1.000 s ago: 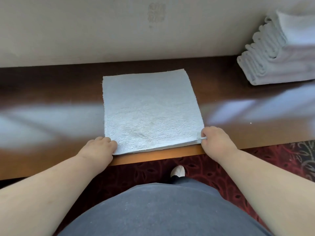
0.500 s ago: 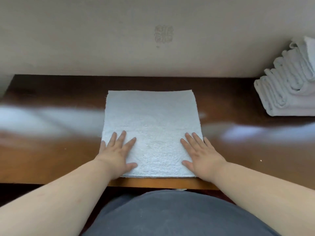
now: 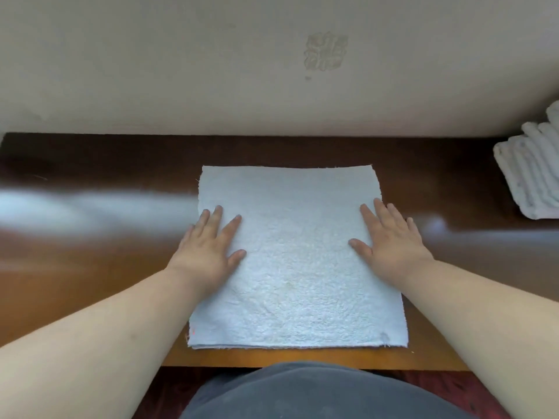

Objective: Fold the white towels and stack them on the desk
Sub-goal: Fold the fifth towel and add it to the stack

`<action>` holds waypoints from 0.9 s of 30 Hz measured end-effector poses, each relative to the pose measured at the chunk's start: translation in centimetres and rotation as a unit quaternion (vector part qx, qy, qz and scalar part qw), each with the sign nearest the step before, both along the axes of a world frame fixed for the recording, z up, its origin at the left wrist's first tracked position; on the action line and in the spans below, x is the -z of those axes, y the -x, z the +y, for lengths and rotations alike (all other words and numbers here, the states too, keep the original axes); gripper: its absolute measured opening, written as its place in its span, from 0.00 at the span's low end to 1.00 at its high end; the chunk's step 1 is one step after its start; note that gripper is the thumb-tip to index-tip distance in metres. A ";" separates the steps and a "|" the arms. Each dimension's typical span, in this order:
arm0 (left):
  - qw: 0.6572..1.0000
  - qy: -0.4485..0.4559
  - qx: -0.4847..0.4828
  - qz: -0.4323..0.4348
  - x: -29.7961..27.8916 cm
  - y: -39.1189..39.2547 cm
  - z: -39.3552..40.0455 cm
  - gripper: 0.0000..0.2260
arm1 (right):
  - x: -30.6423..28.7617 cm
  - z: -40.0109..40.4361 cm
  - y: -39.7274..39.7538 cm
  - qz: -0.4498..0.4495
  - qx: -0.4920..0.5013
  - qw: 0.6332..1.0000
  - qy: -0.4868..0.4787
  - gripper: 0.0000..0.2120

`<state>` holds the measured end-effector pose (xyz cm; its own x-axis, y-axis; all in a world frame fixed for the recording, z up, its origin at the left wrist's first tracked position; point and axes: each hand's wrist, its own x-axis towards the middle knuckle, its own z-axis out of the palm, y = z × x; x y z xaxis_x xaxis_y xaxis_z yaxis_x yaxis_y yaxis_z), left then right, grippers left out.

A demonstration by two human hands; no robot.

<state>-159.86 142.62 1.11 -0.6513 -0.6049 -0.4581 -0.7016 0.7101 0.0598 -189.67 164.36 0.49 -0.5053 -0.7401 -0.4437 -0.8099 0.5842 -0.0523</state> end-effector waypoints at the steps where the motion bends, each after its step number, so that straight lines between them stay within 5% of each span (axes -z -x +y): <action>1: 1.000 0.011 0.000 0.021 0.0 0.4 -1.1 0.29 | -0.1 -0.4 0.4 0.009 0.013 1.000 0.018 0.36; 5: 0.994 0.048 0.012 0.100 -0.4 2.4 -5.1 0.23 | -1.2 -3.4 1.5 -0.006 0.123 0.982 0.142 0.24; 9: 0.997 0.010 0.064 0.030 0.0 3.8 -8.4 0.26 | -1.0 -6.3 3.0 -0.026 0.144 0.987 0.071 0.27; 14: 0.992 0.010 0.125 -0.014 0.0 5.4 -11.3 0.26 | -0.7 -6.6 3.0 -0.151 0.439 0.857 0.222 0.32; 18: 0.989 0.050 0.116 -0.082 -1.4 9.3 -12.3 0.29 | -1.2 -7.2 3.3 -0.184 0.493 0.831 0.182 0.32; 21: 0.990 0.063 0.121 0.023 -3.5 12.0 -6.4 0.20 | -1.4 -7.6 4.2 -0.190 0.469 0.849 0.153 0.17; 23: 0.985 -0.051 0.145 0.082 -4.7 12.8 0.4 0.12 | -1.7 -7.8 4.4 -0.199 0.465 0.850 0.149 0.14; 27: 0.937 -0.227 0.266 -0.007 -4.9 11.7 15.2 0.20 | -2.0 -8.0 5.0 -0.240 0.493 0.825 0.139 0.12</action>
<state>-171.57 157.83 6.01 -0.7972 0.0631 -0.6004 -0.2577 0.8638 0.4330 -194.71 156.37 2.52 -0.7377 -0.1819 -0.6501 0.2047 0.8574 -0.4722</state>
